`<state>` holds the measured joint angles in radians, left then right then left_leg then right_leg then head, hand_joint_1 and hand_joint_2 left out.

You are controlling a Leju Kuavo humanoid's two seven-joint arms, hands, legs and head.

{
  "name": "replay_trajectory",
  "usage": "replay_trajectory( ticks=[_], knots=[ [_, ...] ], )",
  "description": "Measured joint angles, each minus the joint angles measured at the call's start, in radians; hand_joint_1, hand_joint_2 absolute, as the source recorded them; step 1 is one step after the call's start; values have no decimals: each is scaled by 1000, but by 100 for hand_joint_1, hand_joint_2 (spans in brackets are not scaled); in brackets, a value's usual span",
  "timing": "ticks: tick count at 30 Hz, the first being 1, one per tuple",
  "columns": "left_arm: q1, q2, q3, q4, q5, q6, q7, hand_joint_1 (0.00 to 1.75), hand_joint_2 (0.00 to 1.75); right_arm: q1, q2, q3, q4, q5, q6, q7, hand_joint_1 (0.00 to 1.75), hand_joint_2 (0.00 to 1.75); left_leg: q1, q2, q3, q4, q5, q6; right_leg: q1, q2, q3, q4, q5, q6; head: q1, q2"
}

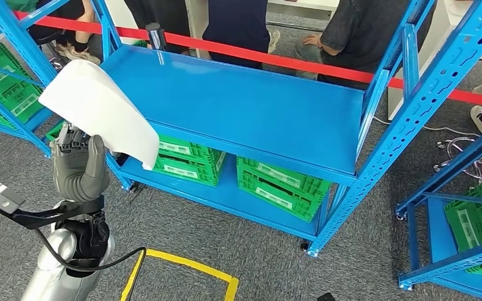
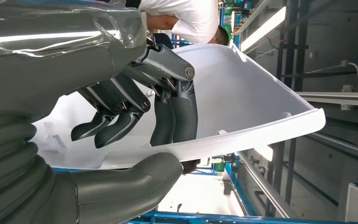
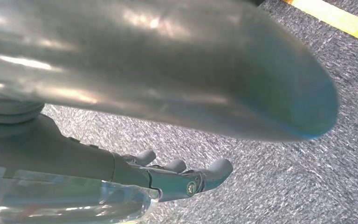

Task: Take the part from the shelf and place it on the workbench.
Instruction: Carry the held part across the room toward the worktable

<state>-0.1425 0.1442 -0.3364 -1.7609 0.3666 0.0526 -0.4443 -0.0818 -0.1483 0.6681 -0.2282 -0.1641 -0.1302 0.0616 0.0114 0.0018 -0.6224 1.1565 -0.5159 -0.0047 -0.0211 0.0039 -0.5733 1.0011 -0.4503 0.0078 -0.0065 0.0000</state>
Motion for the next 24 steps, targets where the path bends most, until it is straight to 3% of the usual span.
replay_trajectory(
  ticks=[2,6,8,10,12,13,14,15,16,18,21,22,24],
  knots=[
    [-4,0,0,0,0,0,0,175,175,-1,3,0,0,-1,0,0,0,0,-6,-3,73,-123,33,17,3,1,-4,0,6,9,1,0],
    [-7,-1,-1,0,0,0,-2,175,175,-1,5,0,-1,-2,-1,0,0,0,-15,-1,82,-165,54,41,1,-1,-14,-4,19,33,1,0],
    [-10,-2,-1,0,0,0,-2,175,175,-1,4,1,-1,-3,-2,0,0,0,-11,3,78,-185,76,54,3,-2,-38,38,-12,30,2,0],
    [-11,-4,-1,0,0,-1,-1,175,175,-2,4,1,-1,-1,-1,0,0,0,-11,5,62,-191,91,60,3,-2,-91,159,-81,20,4,0],
    [-10,-4,-2,2,1,-2,0,175,175,0,3,2,-1,3,2,1,0,0,-12,5,43,-189,103,58,2,-2,-127,269,-128,25,4,0],
    [-9,-4,-3,3,2,-3,0,175,175,1,3,2,-1,5,3,2,0,0,-12,5,34,-187,108,56,2,-3,-119,272,-130,32,4,0],
    [-9,-4,-4,5,2,-3,0,175,175,1,3,3,-1,8,4,3,0,0,-12,5,27,-183,112,54,1,-3,-87,229,-116,41,4,0],
    [-9,-4,-5,5,2,-3,0,175,175,1,2,4,-1,10,5,5,0,0,-12,5,20,-178,115,51,-1,-3,-38,153,-94,48,5,0],
    [-9,-4,-6,6,3,-2,0,175,175,0,1,5,-1,12,6,6,0,0,-14,6,14,-172,118,47,0,-3,6,80,-76,50,4,0],
    [-10,-3,-8,6,4,1,2,175,175,-1,-1,7,-1,15,11,7,0,0,-16,6,3,-160,122,39,3,-3,52,-6,-53,39,4,0],
    [-7,-2,-11,6,4,6,6,175,175,3,-3,8,-1,11,19,5,0,0,-13,6,-4,-156,130,20,5,-3,47,-11,-39,15,3,0],
    [-6,-2,-12,6,4,7,8,175,175,4,-3,8,-1,7,20,6,0,0,-11,4,-9,-146,119,13,2,-3,45,-13,-33,7,3,0],
    [-5,-1,-13,7,4,4,12,175,175,5,-2,8,-1,-1,21,10,0,0,-6,2,-39,-70,57,0,-4,-4,38,-15,-18,-5,2,0]
  ],
)
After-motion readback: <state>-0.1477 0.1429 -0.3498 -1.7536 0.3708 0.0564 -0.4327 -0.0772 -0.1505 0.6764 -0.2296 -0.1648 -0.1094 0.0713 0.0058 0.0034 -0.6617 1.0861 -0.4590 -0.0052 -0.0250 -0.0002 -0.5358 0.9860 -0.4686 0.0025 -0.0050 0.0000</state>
